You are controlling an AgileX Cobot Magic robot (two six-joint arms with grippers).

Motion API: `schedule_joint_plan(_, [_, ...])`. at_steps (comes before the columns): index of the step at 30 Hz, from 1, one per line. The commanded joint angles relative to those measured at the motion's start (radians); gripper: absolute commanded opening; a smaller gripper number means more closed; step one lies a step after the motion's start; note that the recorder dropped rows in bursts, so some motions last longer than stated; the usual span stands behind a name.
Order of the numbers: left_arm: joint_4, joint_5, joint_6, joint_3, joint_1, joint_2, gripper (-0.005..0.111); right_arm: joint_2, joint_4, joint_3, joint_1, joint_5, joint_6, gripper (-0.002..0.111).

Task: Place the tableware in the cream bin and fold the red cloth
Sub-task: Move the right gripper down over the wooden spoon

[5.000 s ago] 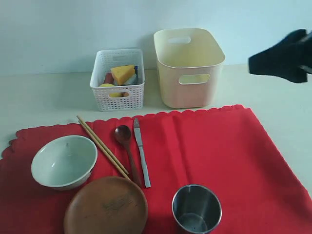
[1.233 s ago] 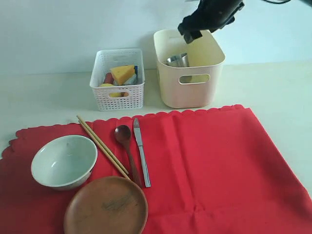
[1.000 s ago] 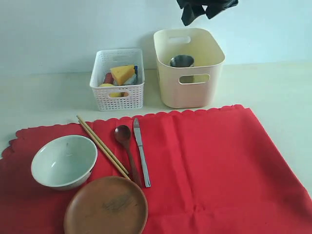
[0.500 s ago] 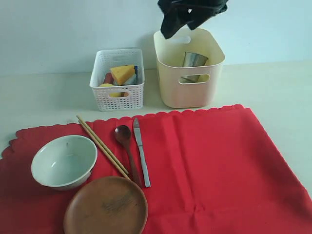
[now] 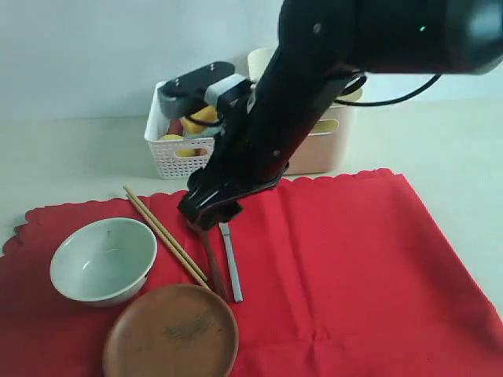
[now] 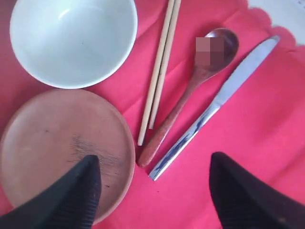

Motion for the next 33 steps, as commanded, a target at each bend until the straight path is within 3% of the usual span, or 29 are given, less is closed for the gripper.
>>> schedule_joint_plan(1, [0.0, -0.01, 0.0, 0.002, 0.003, -0.006, 0.001, 0.069, -0.115, 0.008, 0.051, -0.072, 0.107, 0.062])
schedule_joint_plan(11, [0.0, -0.01, 0.0, 0.002, 0.003, -0.006, 0.001, 0.22, -0.269, -0.021, 0.077, -0.145, 0.257, 0.04])
schedule_joint_plan(28, [0.0, -0.01, 0.0, 0.002, 0.003, -0.006, 0.001, 0.382, -0.318, -0.152, 0.077, -0.162, 0.321, 0.039])
schedule_joint_plan(33, [0.0, -0.01, 0.0, 0.002, 0.003, -0.006, 0.001, 0.4, -0.362, -0.154, 0.077, -0.164, 0.38, 0.029])
